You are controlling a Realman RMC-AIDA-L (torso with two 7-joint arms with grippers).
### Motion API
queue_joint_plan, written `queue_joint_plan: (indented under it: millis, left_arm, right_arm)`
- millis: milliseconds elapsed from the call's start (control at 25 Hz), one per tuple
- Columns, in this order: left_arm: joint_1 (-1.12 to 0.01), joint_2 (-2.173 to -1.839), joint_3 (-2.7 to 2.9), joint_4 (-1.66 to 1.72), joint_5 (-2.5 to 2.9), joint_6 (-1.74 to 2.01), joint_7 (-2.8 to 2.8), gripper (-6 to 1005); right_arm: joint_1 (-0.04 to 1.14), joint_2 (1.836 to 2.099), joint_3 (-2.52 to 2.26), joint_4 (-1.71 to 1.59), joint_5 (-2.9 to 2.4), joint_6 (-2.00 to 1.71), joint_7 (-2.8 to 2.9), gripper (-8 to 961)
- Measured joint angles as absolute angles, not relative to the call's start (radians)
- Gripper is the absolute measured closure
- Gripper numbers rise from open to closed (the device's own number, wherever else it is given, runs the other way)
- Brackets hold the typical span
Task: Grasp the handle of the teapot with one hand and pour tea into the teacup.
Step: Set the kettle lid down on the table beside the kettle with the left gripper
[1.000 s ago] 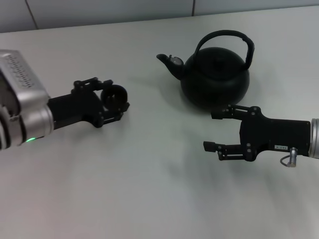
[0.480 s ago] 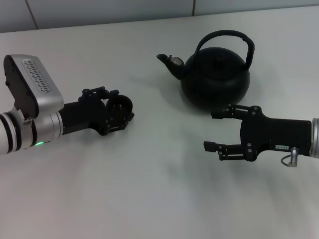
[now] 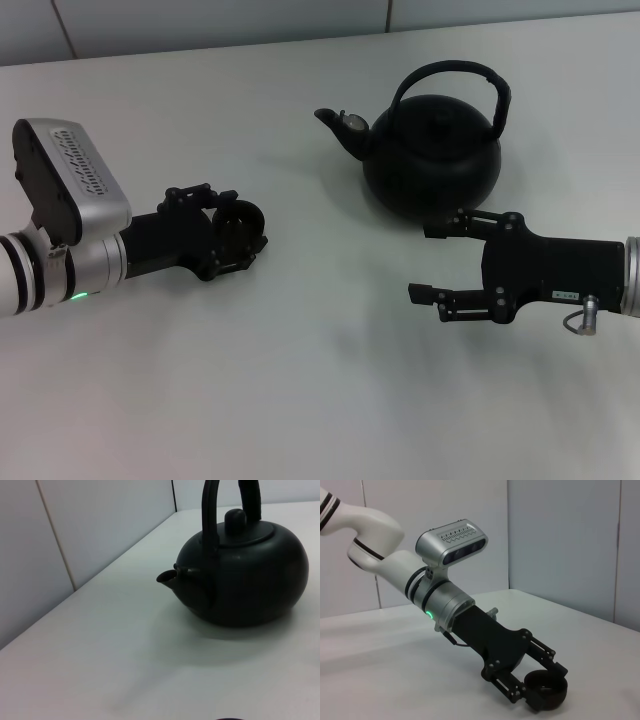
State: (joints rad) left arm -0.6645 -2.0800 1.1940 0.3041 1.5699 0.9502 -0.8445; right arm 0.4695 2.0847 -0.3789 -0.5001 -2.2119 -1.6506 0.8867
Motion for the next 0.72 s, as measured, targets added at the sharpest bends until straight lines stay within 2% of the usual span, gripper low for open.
queue_joint_plan:
  millis: [720]
  left_arm:
    - [-0.659, -2.080, 1.193, 0.304, 1.571, 0.960, -0.849, 267]
  right_arm:
    - [0.473, 2.085, -0.379, -0.500, -2.212, -1.650, 0.887, 136]
